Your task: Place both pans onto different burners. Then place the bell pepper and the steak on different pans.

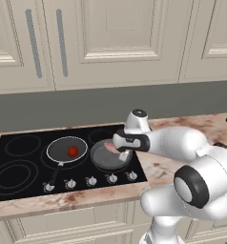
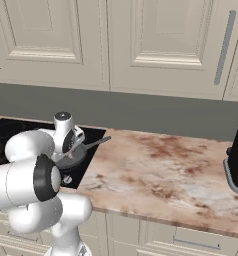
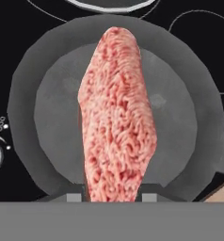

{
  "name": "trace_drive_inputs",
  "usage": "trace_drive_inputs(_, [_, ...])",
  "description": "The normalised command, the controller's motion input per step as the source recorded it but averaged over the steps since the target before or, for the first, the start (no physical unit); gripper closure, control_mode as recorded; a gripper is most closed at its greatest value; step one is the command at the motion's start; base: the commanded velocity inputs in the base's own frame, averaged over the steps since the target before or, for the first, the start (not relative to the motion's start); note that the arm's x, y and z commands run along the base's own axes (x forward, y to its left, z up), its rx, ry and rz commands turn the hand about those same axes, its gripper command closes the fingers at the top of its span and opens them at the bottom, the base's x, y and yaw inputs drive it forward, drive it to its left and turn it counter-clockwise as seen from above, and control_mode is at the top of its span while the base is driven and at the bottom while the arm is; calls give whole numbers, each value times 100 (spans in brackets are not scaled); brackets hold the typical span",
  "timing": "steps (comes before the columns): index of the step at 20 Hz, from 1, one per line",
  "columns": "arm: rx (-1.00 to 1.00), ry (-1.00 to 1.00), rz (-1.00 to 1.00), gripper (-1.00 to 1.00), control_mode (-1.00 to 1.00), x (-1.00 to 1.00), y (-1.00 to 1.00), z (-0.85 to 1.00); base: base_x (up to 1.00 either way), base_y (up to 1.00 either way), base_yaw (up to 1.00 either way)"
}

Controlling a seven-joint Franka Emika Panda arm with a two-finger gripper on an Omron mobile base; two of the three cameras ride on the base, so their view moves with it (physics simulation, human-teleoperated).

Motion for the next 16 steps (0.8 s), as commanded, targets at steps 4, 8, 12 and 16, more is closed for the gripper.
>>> trace_drive_inputs(4, [0,0,0,100,-100,15,3,-17,0,0,0])
trace_drive_inputs(8, [0,0,0,100,-100,21,7,-14,0,0,0])
trace_drive_inputs(12, [0,0,0,100,-100,19,14,-21,0,0,0])
trace_drive_inputs(16, [0,0,0,100,-100,10,3,-19,0,0,0])
